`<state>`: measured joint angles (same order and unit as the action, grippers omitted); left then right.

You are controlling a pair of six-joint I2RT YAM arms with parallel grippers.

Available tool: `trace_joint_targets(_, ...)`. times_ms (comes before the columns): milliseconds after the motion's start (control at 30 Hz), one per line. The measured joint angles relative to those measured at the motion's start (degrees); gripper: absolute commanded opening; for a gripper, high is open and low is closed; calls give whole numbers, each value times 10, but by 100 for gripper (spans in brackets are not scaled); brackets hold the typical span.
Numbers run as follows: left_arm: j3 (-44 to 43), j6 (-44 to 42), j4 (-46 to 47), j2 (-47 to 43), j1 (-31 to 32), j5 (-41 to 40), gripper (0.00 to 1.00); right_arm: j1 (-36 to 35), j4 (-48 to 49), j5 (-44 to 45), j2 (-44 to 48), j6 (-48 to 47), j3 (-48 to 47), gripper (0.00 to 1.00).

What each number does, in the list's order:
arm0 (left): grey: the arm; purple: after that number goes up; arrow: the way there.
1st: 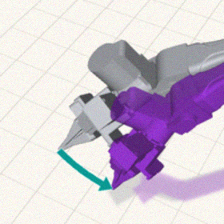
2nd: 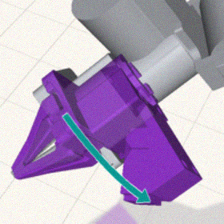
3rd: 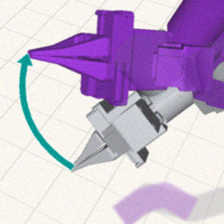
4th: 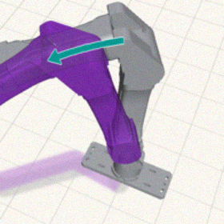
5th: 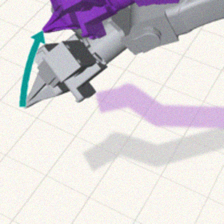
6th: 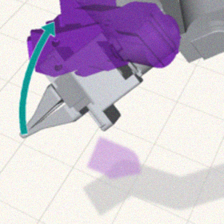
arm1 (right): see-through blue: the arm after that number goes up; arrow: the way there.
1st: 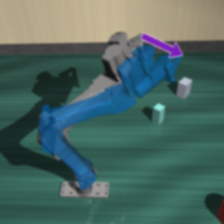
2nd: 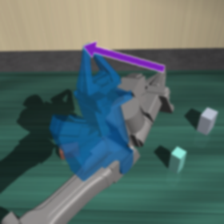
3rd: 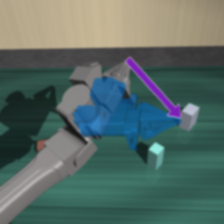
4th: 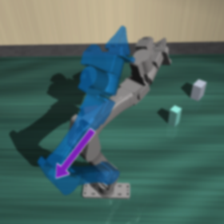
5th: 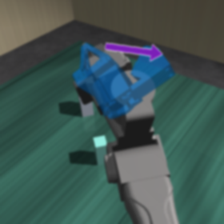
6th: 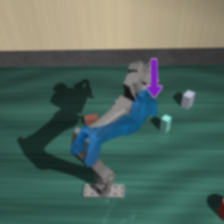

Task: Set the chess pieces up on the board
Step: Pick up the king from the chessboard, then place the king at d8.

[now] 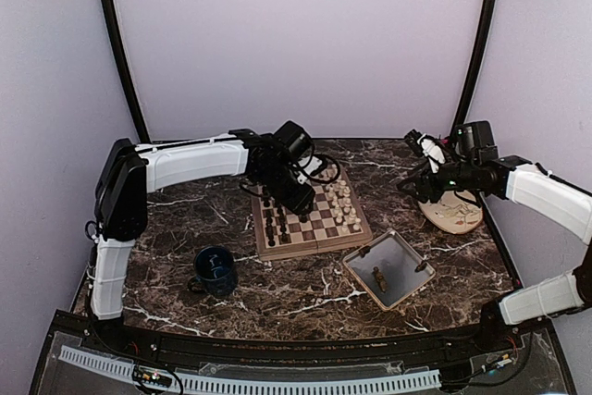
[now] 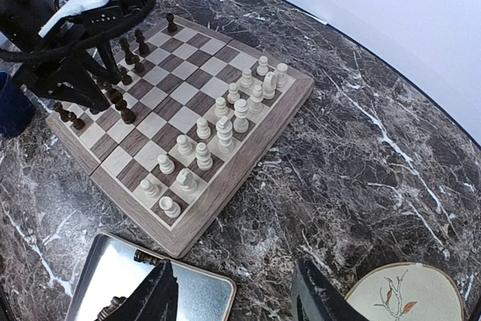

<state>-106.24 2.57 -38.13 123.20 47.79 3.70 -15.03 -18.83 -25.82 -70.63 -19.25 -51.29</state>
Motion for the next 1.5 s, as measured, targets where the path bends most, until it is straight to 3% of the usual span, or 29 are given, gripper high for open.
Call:
trace_joint_targets(333, -26, 0, -17, 35, 0, -4, 37, 0, 0, -14, -9, -4, 0, 52)
trace_joint_targets(1067, -40, -1, -21, 45, 0, -17, 10, 0, 0, -18, -28, -15, 0, 49)
trace_joint_targets(1500, -78, -26, -73, 13, -4, -66, 8, 0, 0, -22, -36, -16, 0, 48)
